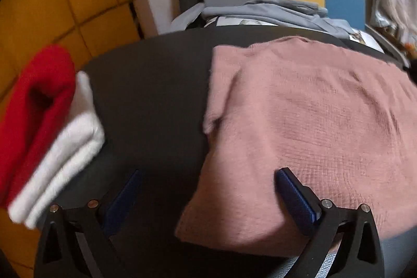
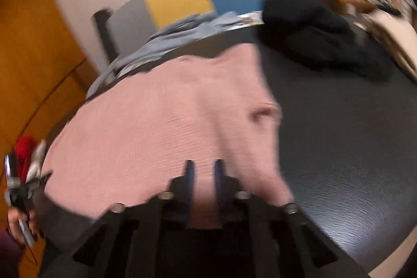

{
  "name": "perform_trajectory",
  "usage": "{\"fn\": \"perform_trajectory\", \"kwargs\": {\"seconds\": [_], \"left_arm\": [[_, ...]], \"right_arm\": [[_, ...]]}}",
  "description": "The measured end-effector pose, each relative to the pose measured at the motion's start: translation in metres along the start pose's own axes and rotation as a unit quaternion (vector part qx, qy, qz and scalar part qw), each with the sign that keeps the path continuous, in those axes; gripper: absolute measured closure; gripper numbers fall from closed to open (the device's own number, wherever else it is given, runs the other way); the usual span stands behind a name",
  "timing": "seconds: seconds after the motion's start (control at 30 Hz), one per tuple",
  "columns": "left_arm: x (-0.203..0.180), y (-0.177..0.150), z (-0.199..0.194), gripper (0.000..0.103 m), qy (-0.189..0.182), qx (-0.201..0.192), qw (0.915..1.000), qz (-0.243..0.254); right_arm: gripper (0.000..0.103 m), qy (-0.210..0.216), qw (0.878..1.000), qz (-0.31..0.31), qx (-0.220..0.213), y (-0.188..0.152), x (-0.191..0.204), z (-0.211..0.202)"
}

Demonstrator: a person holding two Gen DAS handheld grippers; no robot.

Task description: Fold clothes

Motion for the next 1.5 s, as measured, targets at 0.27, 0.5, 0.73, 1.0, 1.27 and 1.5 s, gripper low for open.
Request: {"fn": "perform_trajectory", "kwargs": {"seconds": [0.27,0.5,0.73,1.0,1.27,1.5], "left_arm": [[-0.038,0.056,-0.004,0.000,0.019,-0.020,0.9989,0.037],[-0.063,0.093,0.010,0.000,0.048,-0.027,0.9952,0.081],[-0.060,0.101,0.038,0.000,0.071,-0.026,0.9921,0.100],[-0.052,0.101,0.037,0.000,0.059,-0.025,0.9956,0.068],[-0.032,0.079,0.003,0.000,0.043,-0.014,0.9982,0.040],[-0.014,0.047,0.005,0.000,0.047,0.010,0.9984,0.030]], "right_arm": [[0.078,0.025,0.999,0.011,-0.034,0.052,0.021,-0.001],[0.091,0.001,0.995,-0.075,0.065,0.096,0.053,0.083],[0.098,-0.052,0.997,-0.035,0.047,0.102,0.012,0.108],[0.102,-0.051,0.998,-0.008,0.025,0.099,-0.005,0.103],[0.081,-0.032,0.996,-0.086,0.009,0.077,0.045,0.054],[0.082,-0.042,0.994,-0.097,0.036,0.032,0.040,0.044]]}}
Point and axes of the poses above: each gripper's, at about its wrist camera, not at the fingertips, and z roughly the way its jaws point, x to its left, y to its top, the point moved 8 cm from there along z, roughly the way its jaws point, and after that the axes turned 4 degrees about y, right-handed, at the moved point
